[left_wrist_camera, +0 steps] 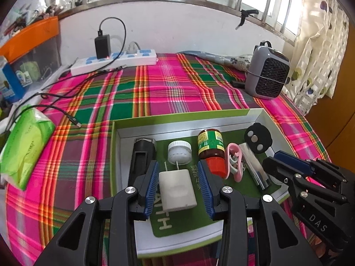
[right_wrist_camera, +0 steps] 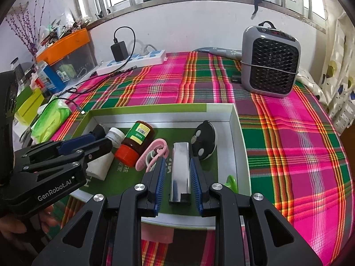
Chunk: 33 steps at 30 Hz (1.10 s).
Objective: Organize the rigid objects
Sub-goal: 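Open the left tool to release the jar while the right tool releases the bar in the box, then withdraw both tools from the green box, open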
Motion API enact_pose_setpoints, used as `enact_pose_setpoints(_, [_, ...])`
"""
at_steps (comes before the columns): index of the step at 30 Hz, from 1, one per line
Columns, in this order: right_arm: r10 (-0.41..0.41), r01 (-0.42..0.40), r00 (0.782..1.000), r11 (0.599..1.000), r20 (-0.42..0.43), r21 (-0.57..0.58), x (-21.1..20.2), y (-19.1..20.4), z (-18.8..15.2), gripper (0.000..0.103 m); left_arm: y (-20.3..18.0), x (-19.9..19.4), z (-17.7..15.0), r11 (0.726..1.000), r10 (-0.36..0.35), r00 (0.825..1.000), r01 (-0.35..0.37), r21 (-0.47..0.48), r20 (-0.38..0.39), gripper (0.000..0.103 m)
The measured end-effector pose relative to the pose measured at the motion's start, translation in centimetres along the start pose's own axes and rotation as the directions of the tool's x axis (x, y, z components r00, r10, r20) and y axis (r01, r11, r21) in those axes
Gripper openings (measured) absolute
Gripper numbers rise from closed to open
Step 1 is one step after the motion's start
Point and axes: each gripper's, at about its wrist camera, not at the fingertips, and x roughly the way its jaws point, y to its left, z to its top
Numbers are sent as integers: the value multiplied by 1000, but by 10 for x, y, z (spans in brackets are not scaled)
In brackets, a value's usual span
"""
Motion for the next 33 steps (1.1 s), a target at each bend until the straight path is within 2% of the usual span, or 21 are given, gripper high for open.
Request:
enact_pose_setpoints(5, [3, -3, 1000, 1000, 20, 4, -9, 1, -3, 24, -2, -17, -6, 999, 31, 999, -31, 8, 42, 35])
enact_pose_setpoints(9, [1, -1, 1000, 1000, 32, 4, -16, 3, -7, 25, -4, -28, -12, 1000, 25, 998, -26, 6, 55, 35])
enact_pose_setpoints(12, [4, -4, 999, 1000, 36, 2, -20, 5, -11, 28, -9, -38, -20, 999, 40, 997, -42, 17, 70, 35])
enact_pose_setpoints(20, [6, -6, 998, 1000, 54, -6, -32, 10, -22, 34, -13, -58, -38, 1000, 27, 996, -28, 4, 84, 35])
enact_pose_setpoints(23, [9, -8, 998, 1000, 62, -14, -37, 12, -26, 36, -15, -64, -45, 997, 75, 992, -77, 19, 97, 35])
enact_pose_setpoints(28, [10, -9, 998, 1000, 69, -16, -43, 14, -35, 43, -12, -71, -55, 997, 76, 993, -77, 6, 95, 35])
enact_pose_setpoints(33, [12, -10, 998, 1000, 66, -27, -46, 16, -42, 43, -11, -75, -65, 997, 76, 993, -77, 8, 92, 35])
